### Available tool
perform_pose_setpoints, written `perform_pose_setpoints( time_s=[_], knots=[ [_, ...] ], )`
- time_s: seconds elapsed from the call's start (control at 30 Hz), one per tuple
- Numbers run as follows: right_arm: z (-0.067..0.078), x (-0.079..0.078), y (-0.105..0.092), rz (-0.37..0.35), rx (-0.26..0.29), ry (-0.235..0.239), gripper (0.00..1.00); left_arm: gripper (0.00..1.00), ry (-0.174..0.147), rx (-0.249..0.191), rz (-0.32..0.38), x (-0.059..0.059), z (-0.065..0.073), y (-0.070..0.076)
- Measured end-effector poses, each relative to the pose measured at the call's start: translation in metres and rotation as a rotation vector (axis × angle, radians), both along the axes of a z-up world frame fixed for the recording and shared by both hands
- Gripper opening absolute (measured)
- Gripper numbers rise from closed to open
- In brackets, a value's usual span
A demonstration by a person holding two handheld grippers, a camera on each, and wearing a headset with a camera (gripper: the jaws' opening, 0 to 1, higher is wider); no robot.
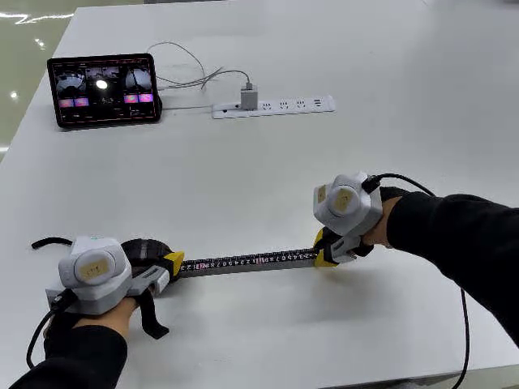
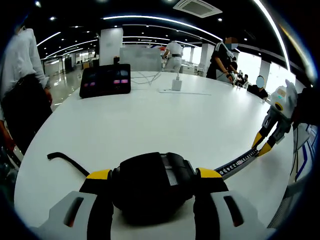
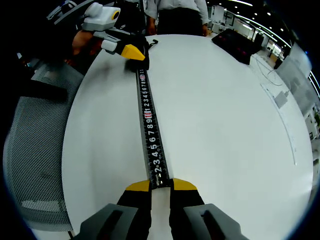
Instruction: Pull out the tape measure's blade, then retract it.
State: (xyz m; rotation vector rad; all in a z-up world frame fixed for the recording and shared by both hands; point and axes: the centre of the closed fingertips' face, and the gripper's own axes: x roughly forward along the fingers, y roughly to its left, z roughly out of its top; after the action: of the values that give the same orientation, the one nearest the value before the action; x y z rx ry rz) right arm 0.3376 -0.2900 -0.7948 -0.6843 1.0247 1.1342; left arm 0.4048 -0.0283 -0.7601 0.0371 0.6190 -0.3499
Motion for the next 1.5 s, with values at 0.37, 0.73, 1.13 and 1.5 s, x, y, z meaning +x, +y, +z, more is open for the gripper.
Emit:
perform_pose_setpoints(
  time_s=[0.37,0.73,1.13,1.5],
  knots=[
    [-0.001,-0.002,0.004,0.027,0.006,-0.014,0.09,0.6,0.005,-0.002,0.0,-0.001,0.0,0.0],
    [-0.001,-0.001,0.006,0.057,0.011,-0.026,0.09,0.6,0.011,-0.001,-0.001,-0.001,0.0,-0.001],
    [0.0,-0.001,0.011,0.035,0.004,-0.013,0.08,0.6,0.013,-0.003,-0.001,0.0,0.0,0.0],
    [-0.001,-0.001,0.014,0.041,-0.004,-0.016,0.09,0.61,0.016,-0.004,-0.003,-0.001,0.001,0.001]
  ],
)
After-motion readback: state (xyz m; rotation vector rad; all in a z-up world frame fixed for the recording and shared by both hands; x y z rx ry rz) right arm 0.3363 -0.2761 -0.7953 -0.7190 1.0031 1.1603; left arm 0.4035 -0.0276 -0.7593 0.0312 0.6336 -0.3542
